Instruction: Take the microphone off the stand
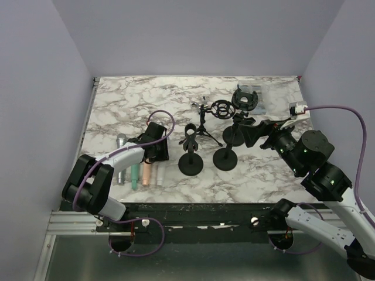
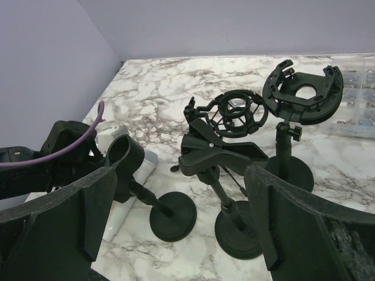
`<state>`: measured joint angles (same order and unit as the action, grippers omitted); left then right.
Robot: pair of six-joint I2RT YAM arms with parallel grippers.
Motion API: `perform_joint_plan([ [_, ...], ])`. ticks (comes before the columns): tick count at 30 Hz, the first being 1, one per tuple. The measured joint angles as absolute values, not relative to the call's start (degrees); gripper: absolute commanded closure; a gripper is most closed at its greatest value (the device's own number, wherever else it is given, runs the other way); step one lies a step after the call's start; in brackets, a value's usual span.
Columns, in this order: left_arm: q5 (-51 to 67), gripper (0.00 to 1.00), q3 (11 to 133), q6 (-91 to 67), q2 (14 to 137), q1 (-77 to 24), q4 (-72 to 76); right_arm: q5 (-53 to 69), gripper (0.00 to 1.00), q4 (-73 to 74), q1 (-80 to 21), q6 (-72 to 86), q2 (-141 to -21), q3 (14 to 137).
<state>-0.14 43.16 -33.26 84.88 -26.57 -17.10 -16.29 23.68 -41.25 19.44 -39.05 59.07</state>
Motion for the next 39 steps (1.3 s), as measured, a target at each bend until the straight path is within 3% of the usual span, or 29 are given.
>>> perform_joint_plan([
  [7, 0.8, 0.49, 42.5, -33.6, 83.6, -26.6, -17.0, -16.3, 0.00, 23.7, -41.3, 19.7, -39.1, 59.1],
  [18, 2.3, 0.44, 42.5, -33.9, 76.0, -26.6, -19.4, -16.3, 0.00, 23.8, -41.3, 21.0, -38.7, 59.1],
  [27, 0.5, 0.30, 44.8, -31.8, 58.2, -26.3, -27.8, -16.3, 0.00, 25.0, -41.3, 21.4, -38.5, 59.0],
  [36, -1.3, 0.17, 57.8, -27.8, 37.6, -25.5, -27.3, -17.5, 0.00, 28.2, -41.3, 21.5, -39.7, 58.9],
  [39, -1.3, 0.14, 58.5, -26.1, 33.0, -25.5, -22.7, -18.2, 0.09, 30.4, -41.3, 21.7, -41.4, 60.2],
])
